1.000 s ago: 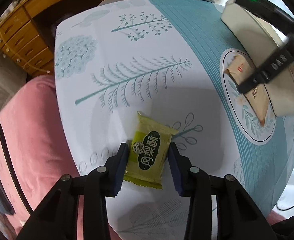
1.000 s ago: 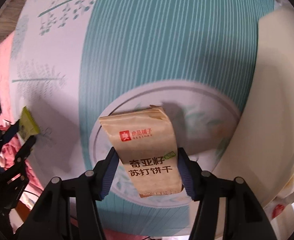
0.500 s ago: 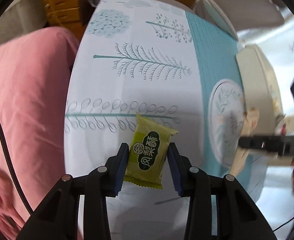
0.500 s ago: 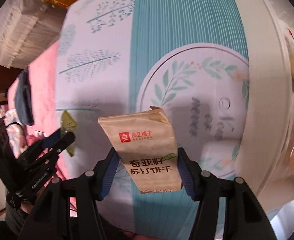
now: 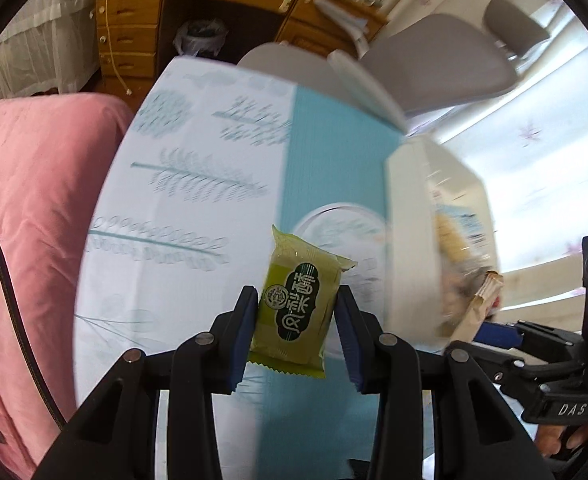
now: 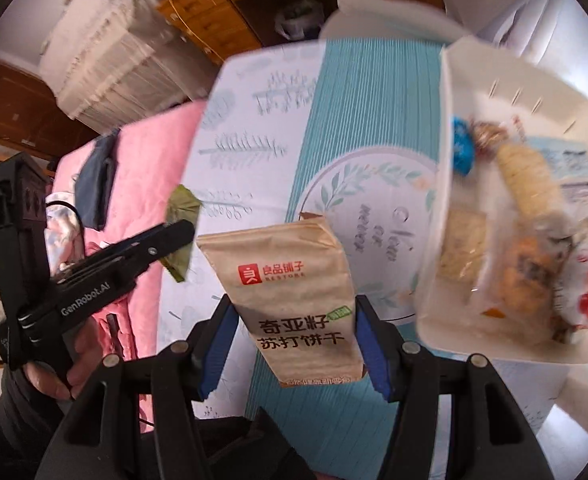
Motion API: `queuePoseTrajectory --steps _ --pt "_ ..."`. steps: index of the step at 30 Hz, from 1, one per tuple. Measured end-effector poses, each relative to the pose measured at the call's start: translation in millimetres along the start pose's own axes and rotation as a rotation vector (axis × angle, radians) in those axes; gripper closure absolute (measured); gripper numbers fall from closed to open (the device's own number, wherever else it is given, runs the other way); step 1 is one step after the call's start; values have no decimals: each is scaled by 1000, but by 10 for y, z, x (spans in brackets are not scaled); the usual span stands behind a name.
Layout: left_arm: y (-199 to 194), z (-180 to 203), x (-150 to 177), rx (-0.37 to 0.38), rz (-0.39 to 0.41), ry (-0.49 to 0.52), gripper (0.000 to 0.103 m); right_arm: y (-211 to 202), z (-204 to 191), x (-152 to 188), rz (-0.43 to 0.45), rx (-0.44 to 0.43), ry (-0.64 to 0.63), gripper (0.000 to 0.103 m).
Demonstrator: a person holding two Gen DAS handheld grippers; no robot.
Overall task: Organize snacks
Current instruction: 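Carry the green candy and biscuit packet into the tray and release both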
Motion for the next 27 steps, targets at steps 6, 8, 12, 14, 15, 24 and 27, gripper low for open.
queuePoseTrajectory --steps 6,8,12,14,15,24,27 --pt "-296 604 -2 55 68 -4 65 -442 70 -2 96 33 -81 45" --pt "-357 794 -14 60 86 15 65 -556 169 -13 125 65 -92 45" --pt "-444 1210 -49 88 115 58 65 -826 435 10 172 93 -67 45" --pt "-456 1389 -60 95 120 82 65 -933 591 27 191 107 -43 45" --pt "-446 1504 -67 99 119 98 65 -978 684 32 197 113 -27 45" --pt "-233 2282 -110 122 80 205 65 -1193 1355 40 219 133 85 44" --pt "-140 2480 -87 130 68 243 65 -1203 1572 66 210 127 138 43"
Point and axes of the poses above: each gripper's, at about its wrist camera, not at the fingertips, and y roughly the way its jaws point, z to its right, x to its underside, the point moved 5 cm from there along y, roughly the way its jaws point, and after that the axes turned 13 degrees about -x, right-handed, at the moved point
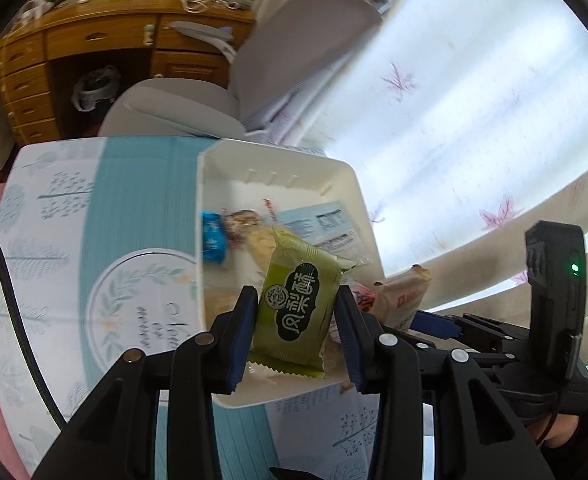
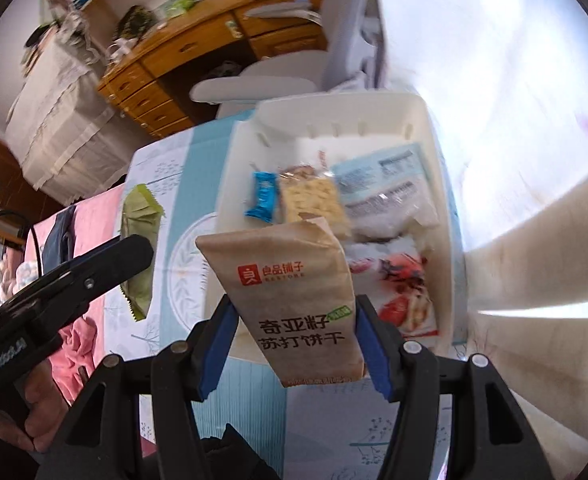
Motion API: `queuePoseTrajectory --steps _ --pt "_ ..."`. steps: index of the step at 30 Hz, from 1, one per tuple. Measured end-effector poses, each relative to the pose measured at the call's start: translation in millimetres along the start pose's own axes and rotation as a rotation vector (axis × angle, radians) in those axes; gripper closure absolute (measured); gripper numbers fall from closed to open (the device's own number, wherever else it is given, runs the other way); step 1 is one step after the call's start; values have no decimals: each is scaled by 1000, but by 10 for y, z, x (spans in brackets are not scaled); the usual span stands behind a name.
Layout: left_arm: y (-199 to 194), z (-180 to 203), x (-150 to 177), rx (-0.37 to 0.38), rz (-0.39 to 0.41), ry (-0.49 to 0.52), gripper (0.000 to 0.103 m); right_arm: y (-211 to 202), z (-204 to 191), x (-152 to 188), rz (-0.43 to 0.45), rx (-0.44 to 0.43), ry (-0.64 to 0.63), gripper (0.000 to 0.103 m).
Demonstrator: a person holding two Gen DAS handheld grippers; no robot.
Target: Organize snacks
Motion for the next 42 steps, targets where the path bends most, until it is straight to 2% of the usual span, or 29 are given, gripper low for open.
queuePoseTrajectory --steps 2,5,6,8,9,11,12,17,20,25,29,32,35,39,42 --pt "73 108 9 2 -13 22 65 15 143 18 -4 -19 55 43" --pt "198 202 32 -28 -44 45 59 37 305 61 -8 -46 129 43" --pt "222 217 42 -36 -55 40 53 45 351 83 -13 -52 155 42" --pt "226 214 57 -44 -70 27 44 60 447 153 -26 -56 211 29" --pt "205 208 71 -47 -71 23 42 59 473 182 -30 -54 229 26" --pt "148 172 102 -68 -68 19 28 45 499 249 -35 -52 253 23" --pt "118 152 126 -82 -68 18 25 39 501 276 -37 -48 257 22" --pt "-22 -61 326 -106 -81 -8 24 41 460 465 -36 -17 277 16" --pt "-128 -296 595 -110 -91 -50 24 94 376 627 -47 10 272 15" --pt "-333 -665 1043 -173 -133 -75 24 263 126 1039 -91 30 267 14" --pt "-642 -912 1415 -227 -137 -82 24 372 -197 1460 -112 54 221 14" --pt "-939 -1062 1722 -292 -120 -65 24 416 -426 1783 -118 65 191 14" --pt "-1236 -1140 1932 -294 -97 -78 24 386 -658 2069 -136 39 164 14" --pt "-1563 -1100 2030 -310 -42 -81 24 232 -927 2264 -146 31 83 14" --pt "-1763 -978 2020 -318 25 -79 23 34 -1097 2263 -131 10 23 14"
Point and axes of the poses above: each gripper's, at about its wrist camera, not at the fingertips, and y roughly the way its jaws point, z to its right, x to its underside, the point moved 5 cm from there along y, roughly the way its jaws point, and after that the axes turned 13 degrees about -x, right-handed, at the moved point
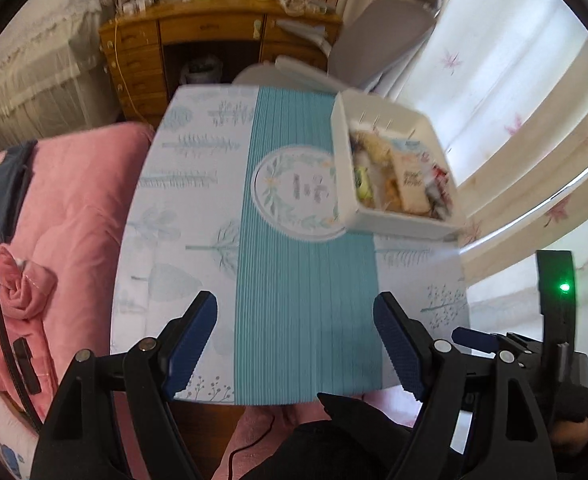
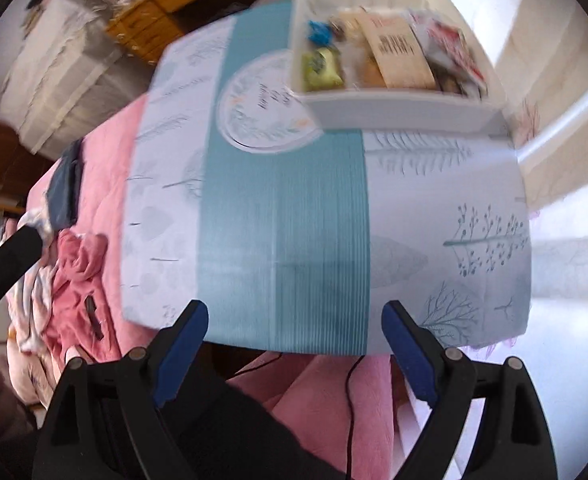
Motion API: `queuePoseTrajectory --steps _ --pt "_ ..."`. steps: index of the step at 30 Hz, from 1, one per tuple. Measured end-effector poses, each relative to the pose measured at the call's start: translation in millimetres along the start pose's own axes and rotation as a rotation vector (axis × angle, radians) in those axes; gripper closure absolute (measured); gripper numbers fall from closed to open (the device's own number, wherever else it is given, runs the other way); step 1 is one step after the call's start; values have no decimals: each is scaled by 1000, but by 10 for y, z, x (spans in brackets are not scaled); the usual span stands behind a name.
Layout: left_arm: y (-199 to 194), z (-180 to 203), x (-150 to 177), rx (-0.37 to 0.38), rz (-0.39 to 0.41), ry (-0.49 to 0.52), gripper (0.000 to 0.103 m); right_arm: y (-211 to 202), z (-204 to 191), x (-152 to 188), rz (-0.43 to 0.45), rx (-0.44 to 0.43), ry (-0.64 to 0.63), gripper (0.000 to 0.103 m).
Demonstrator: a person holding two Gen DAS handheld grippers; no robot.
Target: Organize snacks
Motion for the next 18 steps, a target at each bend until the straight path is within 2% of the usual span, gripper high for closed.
queuePoseTrajectory --steps 4,6,7,9,13,15,18 --pt "-213 194 -74 11 52 4 23 -414 -207 27 72 2 -92 14" --pt "-328 297 -92 2 87 20 22 -610 -268 69 122 19 -132 10" --pt "-380 350 -93 8 101 17 19 -708 -281 96 155 44 -150 8" --pt "-436 431 -81 9 118 18 7 -841 -276 133 199 77 -161 6" --pt "-492 594 -23 -15 136 31 6 -947 -204 203 236 90 -148 5" --pt "-483 643 15 -21 134 31 1 -965 -145 234 245 93 -133 4" --pt "-462 704 82 -31 128 26 1 -1003 -75 285 267 100 -119 4"
Point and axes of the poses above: each gripper's, at about its wrist camera, not at the fingertips, and y roughly the way its jaws point, z to its right, x to its underside, the point moved 5 cm from there along y, roughly the way its jaws point, and after that the axes turned 13 degrees about -x, right-handed, at the moved point
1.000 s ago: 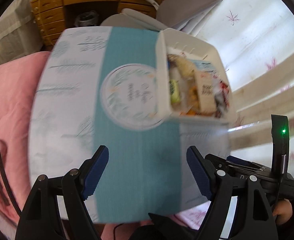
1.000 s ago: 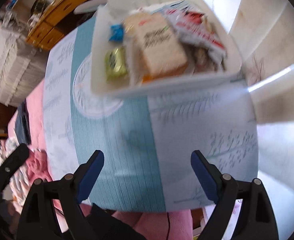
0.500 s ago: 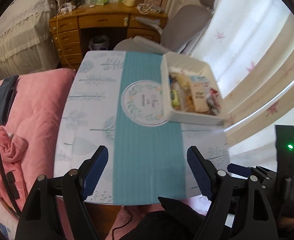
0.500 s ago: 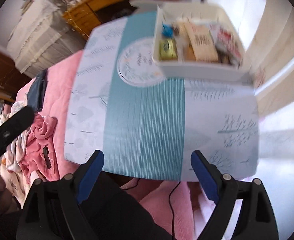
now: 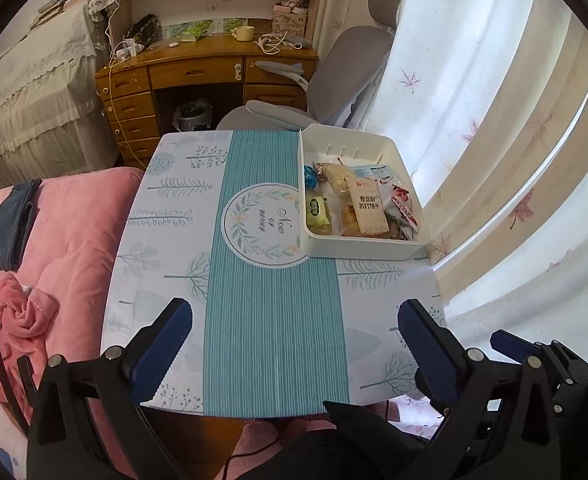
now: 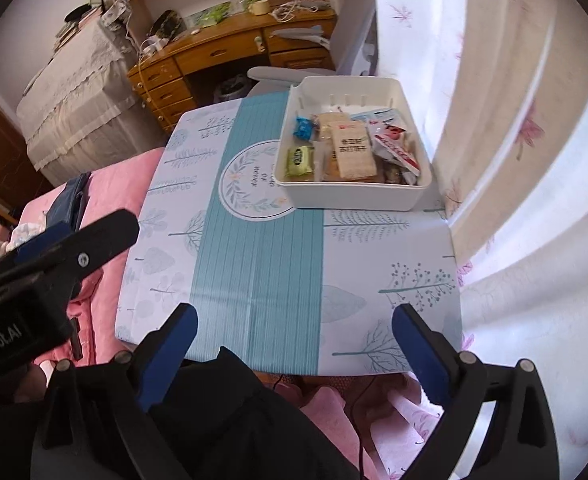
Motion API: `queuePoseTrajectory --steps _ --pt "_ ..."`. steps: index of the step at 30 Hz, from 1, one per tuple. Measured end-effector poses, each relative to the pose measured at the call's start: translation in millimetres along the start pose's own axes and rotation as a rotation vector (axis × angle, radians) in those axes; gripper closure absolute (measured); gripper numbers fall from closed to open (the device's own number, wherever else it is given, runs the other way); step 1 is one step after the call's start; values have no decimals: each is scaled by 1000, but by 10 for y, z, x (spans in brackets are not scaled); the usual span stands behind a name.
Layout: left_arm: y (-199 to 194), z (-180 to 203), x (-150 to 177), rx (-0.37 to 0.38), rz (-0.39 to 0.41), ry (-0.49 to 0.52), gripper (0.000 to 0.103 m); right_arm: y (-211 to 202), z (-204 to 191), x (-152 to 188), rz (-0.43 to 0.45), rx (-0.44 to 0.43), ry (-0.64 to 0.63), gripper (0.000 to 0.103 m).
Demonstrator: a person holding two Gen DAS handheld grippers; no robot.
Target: Organize snacks
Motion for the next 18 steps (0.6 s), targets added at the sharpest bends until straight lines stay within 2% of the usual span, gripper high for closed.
queuePoseTrajectory --steps 9,18 --pt "2 51 69 -35 2 -10 1 -34 31 31 24 7 -22 3" --pt "-7 16 69 -55 9 -23 1 0 3 25 12 -8 -39 1"
Point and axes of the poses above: each gripper's, at about its wrist camera, not at the fingertips, and y roughly the way its jaws point, z to its right, x to its underside, the point moved 5 cm from there along y, roughly the way its jaws point, and after that the axes turned 13 degrees about -x, right-handed, at the moved point
